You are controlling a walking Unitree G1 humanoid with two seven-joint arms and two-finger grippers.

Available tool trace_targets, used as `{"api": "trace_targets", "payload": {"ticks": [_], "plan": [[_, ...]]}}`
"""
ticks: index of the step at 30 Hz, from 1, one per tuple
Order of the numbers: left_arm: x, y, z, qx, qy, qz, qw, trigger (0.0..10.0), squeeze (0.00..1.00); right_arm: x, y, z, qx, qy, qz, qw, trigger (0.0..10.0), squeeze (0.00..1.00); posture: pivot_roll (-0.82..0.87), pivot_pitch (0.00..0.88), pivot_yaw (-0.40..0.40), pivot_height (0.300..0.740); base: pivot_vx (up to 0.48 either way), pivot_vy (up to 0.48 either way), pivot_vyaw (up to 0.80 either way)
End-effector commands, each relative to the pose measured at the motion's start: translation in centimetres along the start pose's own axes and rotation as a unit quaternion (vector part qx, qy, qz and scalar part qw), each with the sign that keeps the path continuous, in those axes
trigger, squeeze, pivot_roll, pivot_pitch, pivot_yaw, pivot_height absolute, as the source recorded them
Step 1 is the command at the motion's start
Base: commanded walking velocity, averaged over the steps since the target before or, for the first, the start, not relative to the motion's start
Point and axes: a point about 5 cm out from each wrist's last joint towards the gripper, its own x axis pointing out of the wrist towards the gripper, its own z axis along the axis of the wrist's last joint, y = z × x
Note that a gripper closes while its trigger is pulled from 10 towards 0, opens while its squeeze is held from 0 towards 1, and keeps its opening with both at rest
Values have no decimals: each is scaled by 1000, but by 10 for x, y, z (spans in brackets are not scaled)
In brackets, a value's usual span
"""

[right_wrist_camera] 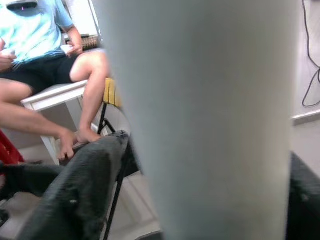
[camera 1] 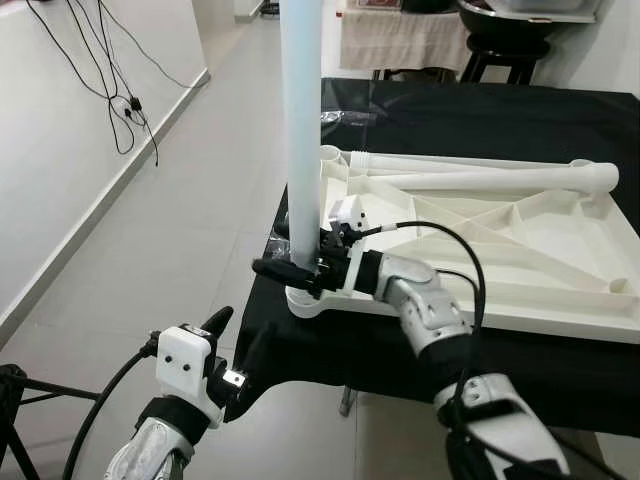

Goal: Building children table

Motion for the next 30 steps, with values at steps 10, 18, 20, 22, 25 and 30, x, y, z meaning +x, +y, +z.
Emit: {"api": "trace_targets", "payload": {"ticks": [10, 18, 20, 22, 25, 30], "plan": [[1, -1, -4, -3, 4, -3, 1000, 10000, 0, 3, -15, 13, -23, 21, 12, 999, 0, 0, 41, 68, -6, 740, 0, 0, 0], [-1, -2, -2, -4, 2, -3, 1000, 10000, 0, -10, -10, -25, -56, 76, -164, 982, 0, 0, 39, 80, -24, 740, 0, 0, 0], [-2, -2, -2, -4, 2, -4, 1000, 10000, 0, -10, -11, -31, -65, 78, -242, 965, 0, 0, 39, 80, -24, 740, 0, 0, 0], [-3, 1, -1, -2, 2, -1, 1000, 10000, 0, -4, 28, -53, -41, 69, -335, 939, 0, 0, 27, 98, 3, 740, 0, 0, 0], [-2, 3, -1, -2, 2, -2, 1000, 10000, 0, 0, 39, -54, -34, 64, -334, 940, 0, 0, 23, 82, 1, 740, 0, 0, 0], [-1, 5, -2, -3, 3, -3, 1000, 10000, 0, 7, 25, -47, -46, 72, -304, 949, 0, 0, 25, 82, -3, 740, 0, 0, 0]]}}
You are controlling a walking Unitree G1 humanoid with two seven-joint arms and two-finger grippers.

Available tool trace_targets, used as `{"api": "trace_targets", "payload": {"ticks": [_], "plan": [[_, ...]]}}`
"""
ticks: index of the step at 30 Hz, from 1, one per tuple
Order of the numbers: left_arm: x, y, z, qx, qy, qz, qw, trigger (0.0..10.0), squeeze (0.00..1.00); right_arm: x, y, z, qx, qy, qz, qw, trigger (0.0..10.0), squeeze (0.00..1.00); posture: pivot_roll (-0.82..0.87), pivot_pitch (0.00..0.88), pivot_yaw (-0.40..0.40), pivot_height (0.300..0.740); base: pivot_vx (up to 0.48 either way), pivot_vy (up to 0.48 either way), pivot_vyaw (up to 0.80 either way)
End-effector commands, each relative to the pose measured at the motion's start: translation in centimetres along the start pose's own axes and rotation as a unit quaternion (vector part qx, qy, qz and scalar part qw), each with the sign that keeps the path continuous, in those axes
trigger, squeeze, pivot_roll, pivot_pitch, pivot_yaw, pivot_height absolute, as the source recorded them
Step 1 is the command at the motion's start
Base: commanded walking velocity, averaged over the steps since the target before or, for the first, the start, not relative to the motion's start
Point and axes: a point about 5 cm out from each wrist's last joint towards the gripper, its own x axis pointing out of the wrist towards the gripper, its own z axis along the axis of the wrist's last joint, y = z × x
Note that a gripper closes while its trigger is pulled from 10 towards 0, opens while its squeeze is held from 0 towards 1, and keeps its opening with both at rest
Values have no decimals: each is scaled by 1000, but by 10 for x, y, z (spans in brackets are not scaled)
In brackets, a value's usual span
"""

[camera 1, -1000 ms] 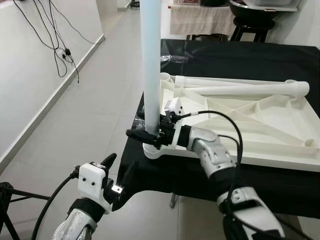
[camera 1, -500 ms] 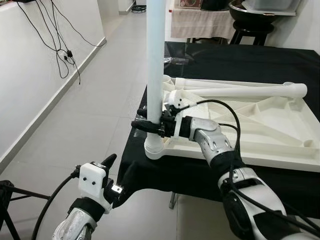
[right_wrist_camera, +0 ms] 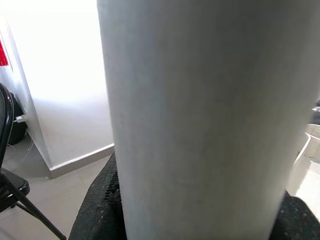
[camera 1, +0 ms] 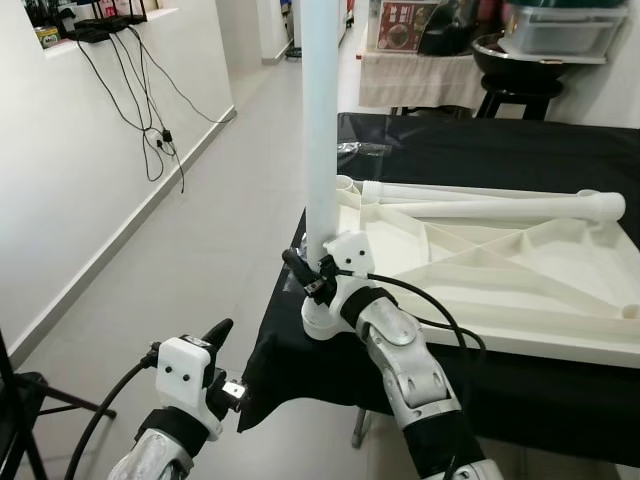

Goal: Building children table

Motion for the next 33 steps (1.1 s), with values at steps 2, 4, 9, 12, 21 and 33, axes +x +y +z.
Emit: {"api": "trace_targets", "payload": {"ticks": [2, 4, 9, 12, 21, 33], "plan": [[-3, 2, -3, 3, 9, 6, 1000, 10000, 0, 0, 2, -21, 18, 55, 17, 998, 10000, 0, 27, 88, -4, 740, 0, 0, 0], [-3, 2, -3, 3, 9, 6, 1000, 10000, 0, 0, 2, -21, 18, 55, 17, 998, 10000, 0, 27, 88, -4, 740, 0, 0, 0], [-2, 2, -3, 3, 9, 6, 1000, 10000, 0, 7, 12, 8, 68, -9, 164, 984, 10000, 1000, 24, 86, 2, 740, 0, 0, 0], [-2, 2, -4, 2, 9, 5, 1000, 10000, 0, 6, 8, 21, 71, -38, 227, 971, 10000, 1000, 20, 83, 3, 740, 0, 0, 0], [0, 2, -5, 1, 9, 4, 1000, 10000, 0, 11, -11, 38, 42, -38, 379, 924, 10000, 0, 29, 78, 2, 740, 0, 0, 0], [-1, -1, -5, 0, 10, 3, 1000, 10000, 0, 21, -22, 31, 64, 5, 390, 918, 0, 0, 37, 86, -1, 740, 0, 0, 0]]}}
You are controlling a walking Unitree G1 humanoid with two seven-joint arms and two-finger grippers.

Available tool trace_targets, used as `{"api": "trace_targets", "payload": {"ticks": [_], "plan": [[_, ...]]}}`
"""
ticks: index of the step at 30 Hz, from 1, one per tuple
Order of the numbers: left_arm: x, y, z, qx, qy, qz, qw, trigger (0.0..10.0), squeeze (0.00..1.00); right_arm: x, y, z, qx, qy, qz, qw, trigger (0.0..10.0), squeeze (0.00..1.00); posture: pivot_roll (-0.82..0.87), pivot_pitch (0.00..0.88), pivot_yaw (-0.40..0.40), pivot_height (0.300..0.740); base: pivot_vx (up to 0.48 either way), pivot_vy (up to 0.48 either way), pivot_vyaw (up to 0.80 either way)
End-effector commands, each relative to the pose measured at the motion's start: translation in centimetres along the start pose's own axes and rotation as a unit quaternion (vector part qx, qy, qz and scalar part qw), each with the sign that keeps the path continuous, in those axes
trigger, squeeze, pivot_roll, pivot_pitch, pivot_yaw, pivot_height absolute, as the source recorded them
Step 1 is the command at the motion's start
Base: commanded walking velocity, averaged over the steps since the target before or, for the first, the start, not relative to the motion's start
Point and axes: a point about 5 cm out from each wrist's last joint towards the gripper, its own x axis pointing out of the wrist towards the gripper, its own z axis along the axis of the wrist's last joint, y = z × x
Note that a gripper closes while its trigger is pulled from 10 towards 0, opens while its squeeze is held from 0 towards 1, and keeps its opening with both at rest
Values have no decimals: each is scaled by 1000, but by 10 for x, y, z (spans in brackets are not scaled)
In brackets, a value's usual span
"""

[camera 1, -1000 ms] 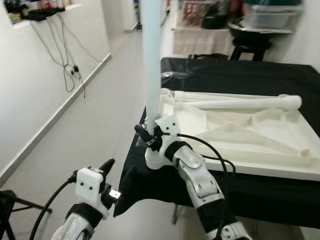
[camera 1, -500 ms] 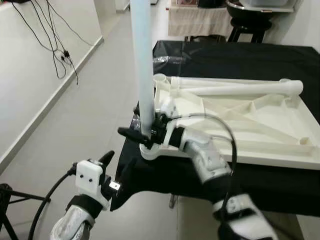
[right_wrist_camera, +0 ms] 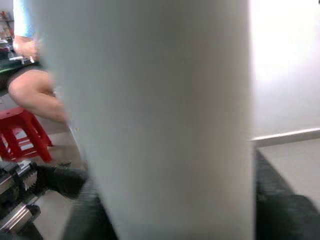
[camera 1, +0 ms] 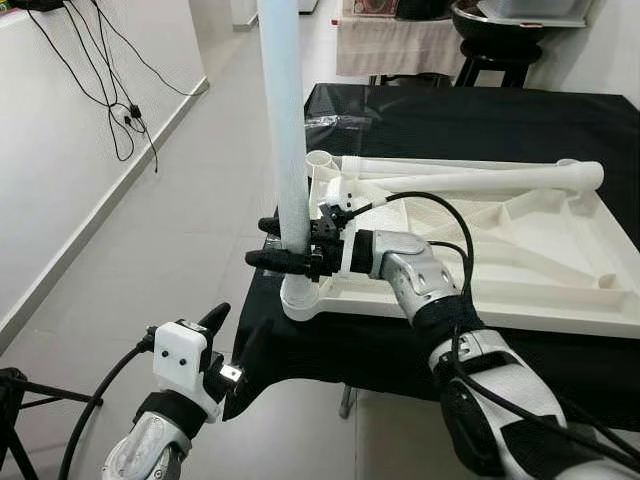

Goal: Building children table

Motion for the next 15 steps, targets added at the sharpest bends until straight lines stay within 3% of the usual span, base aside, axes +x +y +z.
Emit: {"api": "trace_targets", "payload": {"ticks": [1, 4, 6, 7, 8, 10, 11, 12, 13, 14, 15], "plan": [[-3, -1, -4, -1, 9, 3, 1000, 10000, 0, 5, 3, -3, 16, 2, 22, 1000, 0, 0, 34, 88, 0, 740, 0, 0, 0], [-3, -1, -4, -1, 9, 3, 1000, 10000, 0, 3, 2, -3, 17, -2, 20, 1000, 0, 0, 34, 88, 0, 740, 0, 0, 0], [-4, -2, -3, -2, 7, 3, 1000, 10000, 0, -9, 2, -16, 0, 12, -39, 999, 0, 0, 28, 101, -10, 740, 0, 0, 0], [-4, -2, -3, -2, 7, 3, 1000, 10000, 0, -9, 2, -16, 0, 12, -39, 999, 0, 0, 28, 101, -10, 740, 0, 0, 0], [-5, -3, -2, -2, 7, 3, 1000, 10000, 0, -13, 4, -30, -4, 36, -96, 995, 0, 0, 28, 104, -14, 740, 0, 0, 0], [-5, -3, -2, -2, 7, 3, 1000, 10000, 0, -13, 4, -30, -4, 36, -96, 995, 0, 0, 28, 104, -14, 740, 0, 0, 0], [-6, -2, -1, -2, 6, 3, 1000, 10000, 0, -16, 2, -47, -13, 68, -264, 962, 0, 0, 17, 111, -15, 740, 0, 0, 0], [-6, -2, -1, -2, 6, 3, 1000, 10000, 0, -16, 2, -47, -13, 68, -264, 962, 0, 0, 17, 111, -15, 740, 0, 0, 0], [-6, -1, 0, -2, 6, 3, 1000, 10000, 0, -11, 23, -64, 1, 80, -341, 937, 0, 0, 9, 127, 5, 740, 0, 0, 0], [-6, -1, 0, -1, 6, 2, 1000, 10000, 0, -6, 38, -72, 10, 86, -375, 923, 0, 0, -1, 116, 12, 740, 0, 0, 0], [-6, -1, 0, -1, 6, 2, 1000, 10000, 0, -6, 38, -72, 10, 86, -375, 923, 0, 0, -1, 116, 12, 740, 0, 0, 0]]}}
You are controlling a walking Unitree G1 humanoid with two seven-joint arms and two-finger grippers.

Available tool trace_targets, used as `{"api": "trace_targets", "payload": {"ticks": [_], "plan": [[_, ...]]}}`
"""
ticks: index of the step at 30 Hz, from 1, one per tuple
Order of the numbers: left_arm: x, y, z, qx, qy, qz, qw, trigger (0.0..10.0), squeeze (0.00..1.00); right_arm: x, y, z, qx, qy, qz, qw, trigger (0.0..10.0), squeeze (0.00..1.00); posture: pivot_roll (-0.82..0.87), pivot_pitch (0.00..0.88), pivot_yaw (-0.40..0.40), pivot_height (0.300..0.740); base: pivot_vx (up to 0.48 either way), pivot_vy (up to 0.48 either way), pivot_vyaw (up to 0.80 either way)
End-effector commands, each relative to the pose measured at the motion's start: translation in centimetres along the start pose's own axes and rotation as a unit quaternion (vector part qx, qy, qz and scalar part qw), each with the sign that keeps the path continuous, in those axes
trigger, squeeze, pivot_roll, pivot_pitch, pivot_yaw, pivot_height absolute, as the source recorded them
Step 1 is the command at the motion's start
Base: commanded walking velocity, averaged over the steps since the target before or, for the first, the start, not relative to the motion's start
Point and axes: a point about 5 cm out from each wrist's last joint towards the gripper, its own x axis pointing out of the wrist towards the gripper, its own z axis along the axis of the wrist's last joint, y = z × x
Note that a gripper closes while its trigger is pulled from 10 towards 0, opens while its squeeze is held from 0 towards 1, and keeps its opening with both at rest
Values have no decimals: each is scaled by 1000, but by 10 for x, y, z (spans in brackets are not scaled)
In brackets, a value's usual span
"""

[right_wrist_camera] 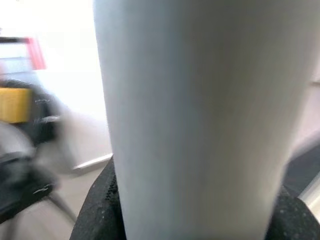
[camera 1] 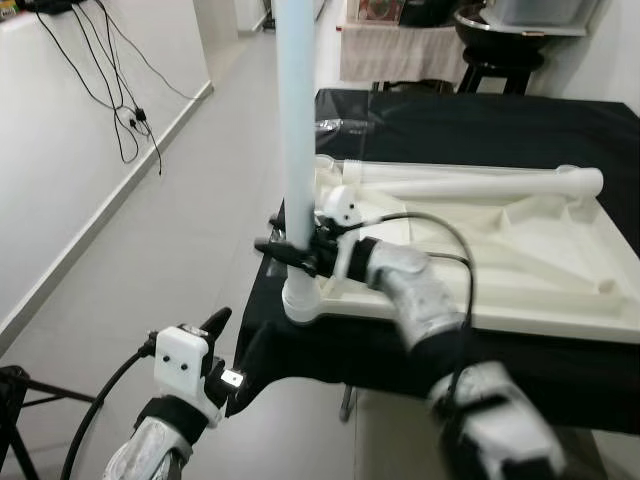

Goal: Building children table

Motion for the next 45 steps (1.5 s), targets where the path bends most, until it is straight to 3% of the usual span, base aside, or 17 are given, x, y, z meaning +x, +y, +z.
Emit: {"api": "trace_targets", "payload": {"ticks": [1, 8, 9, 11, 12, 17, 18, 20, 22, 23, 26, 27, 32, 33, 35, 36, 45], "plan": [[-1, 1, 1, 2, 1, -2, 1000, 10000, 0, -14, 4, -40, 20, 96, -49, 994, 0, 0, -1, 116, 12, 740, 0, 0, 0], [0, 1, 1, 2, 1, -3, 1000, 10000, 0, -7, 8, -42, 25, 97, -52, 994, 0, 0, 21, 105, -6, 740, 0, 0, 0], [0, 1, 1, 3, 0, 0, 1000, 10000, 0, -3, 6, -41, 26, 95, -52, 994, 1216, 0, 24, 107, -7, 740, 0, 0, 0], [0, 1, 1, 3, 0, 0, 1000, 10000, 0, -3, 6, -41, 26, 95, -52, 994, 1216, 0, 24, 107, -7, 740, 0, 0, 0], [0, 1, 1, 4, 0, 2, 1000, 10000, 0, 5, 9, -35, 42, 76, -16, 996, 10000, 1000, 29, 104, -9, 740, 0, 0, 0], [1, 2, 1, 5, 0, 3, 1000, 10000, 0, 12, 9, -25, 53, 47, 27, 997, 10000, 1000, 25, 95, -3, 740, 0, 0, 0], [1, 2, 0, 4, 0, 2, 1000, 10000, 0, 18, 11, -11, 67, 9, 113, 991, 10000, 1000, 20, 89, 2, 740, 0, 0, 0], [1, 2, 0, 4, 0, 2, 1000, 10000, 0, 18, 11, -11, 67, 9, 113, 991, 10000, 1000, 20, 89, 2, 740, 0, 0, 0], [2, 3, -1, 3, 1, 1, 1000, 10000, 0, 20, 11, 1, 62, -21, 178, 982, 10000, 1000, 20, 86, 2, 740, 0, 0, 0], [2, 3, -1, 3, 1, 1, 1000, 10000, 0, 19, 9, 11, 38, -28, 246, 968, 10000, 0, 27, 78, 1, 740, 0, 0, 0], [2, 3, -1, 3, 1, 1, 1000, 10000, 0, 19, 9, 11, 38, -28, 246, 968, 10000, 0, 27, 78, 1, 740, 0, 0, 0], [3, 4, -2, 3, 2, 1, 1000, 10000, 0, 18, 5, 17, 23, -22, 292, 956, 10000, 0, 28, 77, 0, 740, 0, 0, 0], [3, 4, -3, 3, 3, 1, 1000, 10000, 0, 19, -5, 22, 16, -3, 324, 946, 10000, 0, 31, 76, 2, 740, 0, 0, 0], [3, 3, -3, 3, 3, 1, 1000, 10000, 0, 21, -9, 22, 23, 5, 326, 945, 5059, 0, 31, 76, 2, 740, 0, 0, 0], [3, 3, -3, 3, 3, 1, 1000, 10000, 0, 21, -9, 22, 23, 5, 326, 945, 5059, 0, 31, 76, 2, 740, 0, 0, 0], [3, 3, -3, 2, 3, 0, 1000, 10000, 0, 22, -12, 22, 31, 13, 326, 945, 0, 0, 32, 76, 2, 740, 0, 0, 0], [3, 0, -2, 1, 1, 1, 1000, 10000, 0, 16, -25, 15, 31, 20, 308, 951, 0, 0, 29, 89, -2, 740, 0, 0, 0]]}}
